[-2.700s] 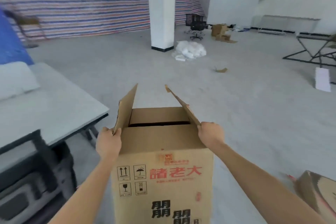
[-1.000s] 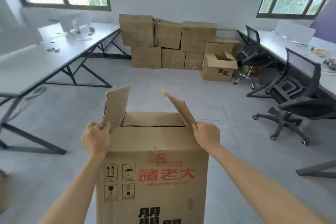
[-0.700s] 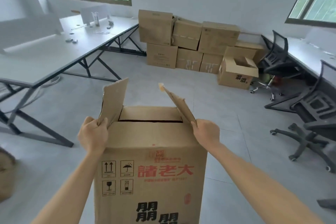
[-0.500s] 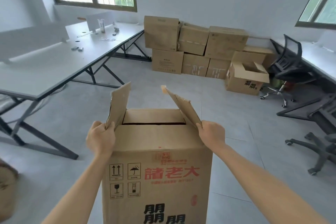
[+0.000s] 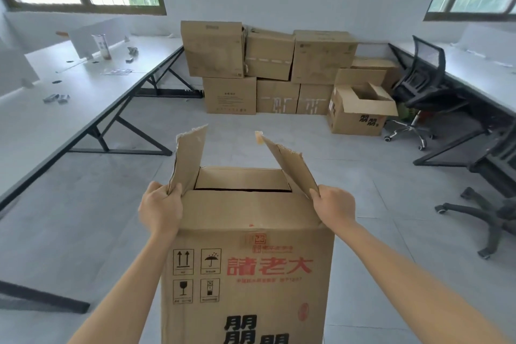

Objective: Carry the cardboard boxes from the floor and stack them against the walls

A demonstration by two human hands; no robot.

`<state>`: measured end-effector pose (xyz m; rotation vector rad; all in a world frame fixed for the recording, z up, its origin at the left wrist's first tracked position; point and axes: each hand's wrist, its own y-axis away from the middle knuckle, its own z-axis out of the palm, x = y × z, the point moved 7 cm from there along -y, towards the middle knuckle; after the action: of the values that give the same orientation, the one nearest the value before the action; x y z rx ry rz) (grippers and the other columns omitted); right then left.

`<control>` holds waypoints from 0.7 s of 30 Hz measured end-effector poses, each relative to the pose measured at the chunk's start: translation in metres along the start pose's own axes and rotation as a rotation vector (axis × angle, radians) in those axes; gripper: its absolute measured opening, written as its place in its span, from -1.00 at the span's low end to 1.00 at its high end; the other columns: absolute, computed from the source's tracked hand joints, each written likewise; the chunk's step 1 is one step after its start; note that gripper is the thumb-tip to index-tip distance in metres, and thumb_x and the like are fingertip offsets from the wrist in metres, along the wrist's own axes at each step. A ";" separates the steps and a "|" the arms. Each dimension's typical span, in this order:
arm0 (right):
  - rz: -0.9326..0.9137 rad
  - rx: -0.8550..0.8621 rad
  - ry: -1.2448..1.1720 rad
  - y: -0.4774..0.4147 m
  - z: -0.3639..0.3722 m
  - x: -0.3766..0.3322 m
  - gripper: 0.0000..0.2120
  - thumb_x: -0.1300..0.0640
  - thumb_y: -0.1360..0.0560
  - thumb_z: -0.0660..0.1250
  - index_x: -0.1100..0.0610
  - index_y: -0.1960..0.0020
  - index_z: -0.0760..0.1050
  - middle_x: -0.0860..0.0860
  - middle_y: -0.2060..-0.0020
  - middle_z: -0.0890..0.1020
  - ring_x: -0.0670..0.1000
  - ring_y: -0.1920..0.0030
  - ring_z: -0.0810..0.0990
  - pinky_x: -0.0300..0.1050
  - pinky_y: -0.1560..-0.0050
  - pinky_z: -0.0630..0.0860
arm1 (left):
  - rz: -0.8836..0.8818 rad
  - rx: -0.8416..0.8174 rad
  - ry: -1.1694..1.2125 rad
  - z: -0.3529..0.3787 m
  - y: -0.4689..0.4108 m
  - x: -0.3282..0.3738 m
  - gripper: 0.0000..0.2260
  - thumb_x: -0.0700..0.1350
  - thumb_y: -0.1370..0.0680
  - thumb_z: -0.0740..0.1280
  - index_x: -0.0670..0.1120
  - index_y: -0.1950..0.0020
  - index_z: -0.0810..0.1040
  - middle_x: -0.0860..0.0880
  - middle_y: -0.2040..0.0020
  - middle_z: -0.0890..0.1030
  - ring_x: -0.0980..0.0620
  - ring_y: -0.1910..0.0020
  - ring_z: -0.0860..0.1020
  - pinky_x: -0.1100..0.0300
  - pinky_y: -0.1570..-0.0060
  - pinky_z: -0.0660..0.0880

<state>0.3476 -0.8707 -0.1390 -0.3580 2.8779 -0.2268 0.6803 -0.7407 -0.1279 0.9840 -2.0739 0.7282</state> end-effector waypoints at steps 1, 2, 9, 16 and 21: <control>0.006 0.008 -0.011 -0.016 0.004 0.005 -0.70 0.07 -0.61 0.08 0.16 0.25 0.34 -0.09 0.49 0.27 0.06 0.32 0.39 -0.22 0.48 0.10 | 0.016 -0.003 -0.010 0.014 -0.010 0.009 -0.58 -0.11 -0.57 0.26 -0.17 0.48 0.31 -0.01 0.33 0.31 -0.04 0.35 0.30 0.19 0.40 0.15; 0.006 0.018 -0.026 -0.033 0.008 0.010 -0.70 0.07 -0.61 0.09 0.16 0.24 0.35 -0.08 0.49 0.27 0.06 0.32 0.39 -0.22 0.48 0.10 | 0.033 -0.002 -0.014 0.027 -0.020 0.018 -0.58 -0.12 -0.56 0.26 -0.16 0.48 0.31 -0.01 0.34 0.30 -0.03 0.36 0.29 0.21 0.40 0.14; -0.036 0.043 -0.075 -0.161 0.018 0.023 -0.64 0.06 -0.62 0.08 0.25 0.11 0.54 0.12 0.20 0.63 0.04 0.28 0.41 -0.14 0.39 0.20 | 0.072 0.084 0.039 0.091 -0.094 0.079 -0.58 -0.13 -0.55 0.28 -0.15 0.49 0.27 0.00 0.36 0.29 -0.03 0.35 0.27 0.21 0.38 0.15; -0.049 0.108 -0.082 -0.258 0.028 0.026 -0.66 0.08 -0.62 0.09 0.29 0.08 0.53 0.14 0.22 0.59 0.06 0.27 0.37 -0.15 0.44 0.12 | 0.043 0.116 0.058 0.156 -0.156 0.108 -0.62 -0.12 -0.56 0.26 -0.12 0.45 0.31 0.03 0.35 0.32 -0.01 0.34 0.31 0.18 0.35 0.18; -0.029 0.072 -0.035 -0.333 0.060 0.034 -0.67 0.09 -0.61 0.10 0.29 0.06 0.54 0.15 0.24 0.57 0.13 0.25 0.46 -0.13 0.43 0.16 | 0.026 0.072 0.055 0.228 -0.213 0.103 -0.66 -0.09 -0.58 0.24 -0.24 0.35 0.45 -0.01 0.28 0.37 -0.05 0.27 0.37 0.17 0.34 0.20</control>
<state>0.4045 -1.2065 -0.1440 -0.3864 2.8232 -0.3256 0.7254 -1.0662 -0.1412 0.9667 -2.0285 0.8391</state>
